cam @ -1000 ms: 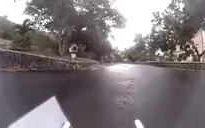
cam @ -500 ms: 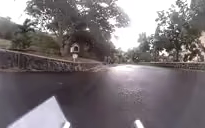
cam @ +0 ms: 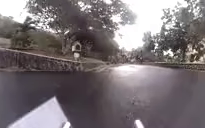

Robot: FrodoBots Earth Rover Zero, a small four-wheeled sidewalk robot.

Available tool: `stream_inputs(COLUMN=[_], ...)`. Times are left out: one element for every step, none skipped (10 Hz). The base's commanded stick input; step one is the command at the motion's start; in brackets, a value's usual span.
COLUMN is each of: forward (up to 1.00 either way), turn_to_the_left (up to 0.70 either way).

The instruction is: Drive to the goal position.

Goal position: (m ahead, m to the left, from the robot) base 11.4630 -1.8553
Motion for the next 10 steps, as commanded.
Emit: stream_inputs(forward=[1.0, 1.0, 1.0, 1.0, 1.0, 1.0, 1.0, 1.0, 1.0, 1.0], turn_to_the_left=[0.0, 0.0, 0.0, 0.0, 0.0, -0.07, -0.28, -0.4, -0.36, -0.02])
